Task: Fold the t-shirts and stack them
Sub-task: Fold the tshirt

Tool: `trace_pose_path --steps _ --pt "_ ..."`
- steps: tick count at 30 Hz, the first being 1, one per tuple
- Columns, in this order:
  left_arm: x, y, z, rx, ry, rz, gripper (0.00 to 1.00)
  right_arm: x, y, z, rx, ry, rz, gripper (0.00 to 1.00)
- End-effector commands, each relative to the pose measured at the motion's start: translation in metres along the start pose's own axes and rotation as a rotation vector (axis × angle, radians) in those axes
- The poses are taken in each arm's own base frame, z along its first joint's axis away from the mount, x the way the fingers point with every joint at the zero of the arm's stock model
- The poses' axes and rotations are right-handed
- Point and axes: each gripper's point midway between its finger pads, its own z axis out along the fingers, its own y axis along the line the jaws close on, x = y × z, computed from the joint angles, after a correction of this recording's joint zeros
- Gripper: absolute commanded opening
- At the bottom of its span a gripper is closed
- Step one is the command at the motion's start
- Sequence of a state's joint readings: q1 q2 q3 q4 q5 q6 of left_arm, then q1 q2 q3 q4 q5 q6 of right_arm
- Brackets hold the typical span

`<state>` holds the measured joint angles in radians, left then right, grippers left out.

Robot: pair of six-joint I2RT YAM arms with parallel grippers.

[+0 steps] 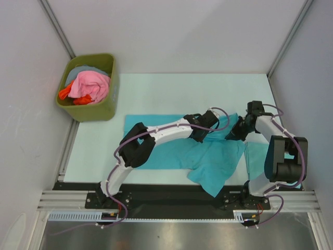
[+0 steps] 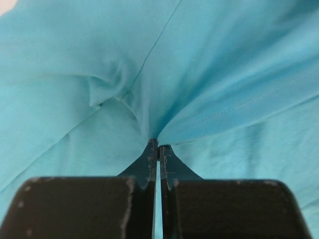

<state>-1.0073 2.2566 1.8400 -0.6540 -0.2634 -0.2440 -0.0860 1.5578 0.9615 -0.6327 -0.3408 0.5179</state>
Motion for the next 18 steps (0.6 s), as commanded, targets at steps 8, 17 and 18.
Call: trace_pose_path --steps 8,17,18 --pt "-0.037 0.010 -0.021 0.090 -0.085 0.008 0.03 -0.030 0.016 -0.008 -0.024 -0.079 -0.002 0.00" --pt "-0.070 0.020 -0.010 0.141 -0.097 -0.034 0.11 -0.067 0.031 0.004 -0.038 -0.099 -0.002 0.00" --pt "-0.077 0.020 -0.012 0.148 -0.112 -0.037 0.12 -0.071 0.031 0.006 -0.039 -0.100 0.001 0.00"
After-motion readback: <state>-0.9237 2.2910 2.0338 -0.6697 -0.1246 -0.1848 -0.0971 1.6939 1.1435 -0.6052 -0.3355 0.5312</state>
